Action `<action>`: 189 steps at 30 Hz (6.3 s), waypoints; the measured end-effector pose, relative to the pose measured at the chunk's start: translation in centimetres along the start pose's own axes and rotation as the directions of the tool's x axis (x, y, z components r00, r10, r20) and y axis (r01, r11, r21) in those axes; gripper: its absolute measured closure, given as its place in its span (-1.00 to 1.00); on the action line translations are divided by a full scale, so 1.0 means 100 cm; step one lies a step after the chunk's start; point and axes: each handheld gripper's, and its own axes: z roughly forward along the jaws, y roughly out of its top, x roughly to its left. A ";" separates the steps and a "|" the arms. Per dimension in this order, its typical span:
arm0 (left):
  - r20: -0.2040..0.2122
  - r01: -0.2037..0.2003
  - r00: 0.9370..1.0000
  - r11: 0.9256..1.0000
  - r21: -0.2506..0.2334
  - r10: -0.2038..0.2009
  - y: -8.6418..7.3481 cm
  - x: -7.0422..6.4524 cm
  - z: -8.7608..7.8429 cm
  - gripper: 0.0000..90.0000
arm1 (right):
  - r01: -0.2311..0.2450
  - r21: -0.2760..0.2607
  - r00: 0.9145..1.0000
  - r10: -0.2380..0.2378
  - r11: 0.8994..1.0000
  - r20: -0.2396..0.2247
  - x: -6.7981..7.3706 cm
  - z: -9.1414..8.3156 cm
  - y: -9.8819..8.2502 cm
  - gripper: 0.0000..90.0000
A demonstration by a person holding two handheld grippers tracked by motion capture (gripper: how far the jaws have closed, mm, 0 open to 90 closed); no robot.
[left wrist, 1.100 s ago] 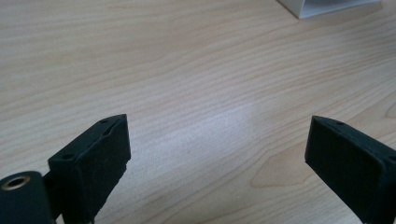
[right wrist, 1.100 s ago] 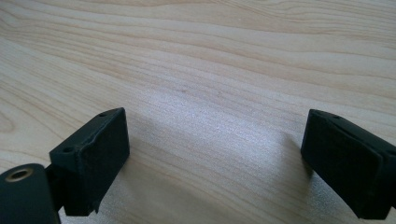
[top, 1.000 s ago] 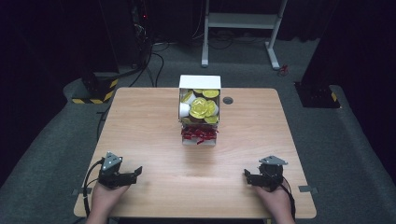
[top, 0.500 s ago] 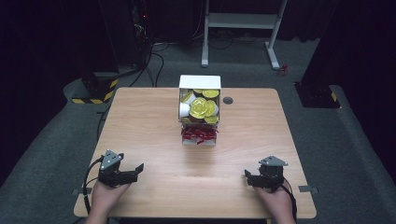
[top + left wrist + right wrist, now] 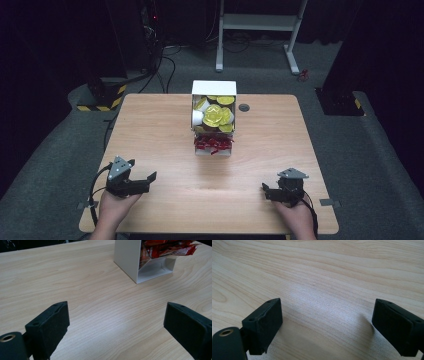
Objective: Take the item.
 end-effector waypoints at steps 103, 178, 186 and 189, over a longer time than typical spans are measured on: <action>0.154 -0.110 0.980 0.989 -0.099 0.125 0.112 -0.066 0.022 -0.80 | -0.005 0.001 1.000 0.005 1.000 -0.020 -0.001 0.002 -0.002 -0.81; 0.051 -0.198 0.977 0.974 -0.112 0.205 0.205 -0.120 0.088 -0.36 | -0.008 0.002 1.000 0.008 1.000 -0.023 -0.001 0.002 -0.002 -0.81; 0.064 -0.180 0.981 0.981 -0.069 0.185 0.206 -0.116 0.100 -0.51 | -0.007 0.002 1.000 0.007 1.000 -0.024 -0.001 0.002 -0.002 -0.81; 0.064 -0.178 0.981 0.982 -0.064 0.183 0.207 -0.118 0.103 -0.51 | -0.007 0.002 1.000 0.007 1.000 -0.024 -0.001 0.002 -0.002 -0.81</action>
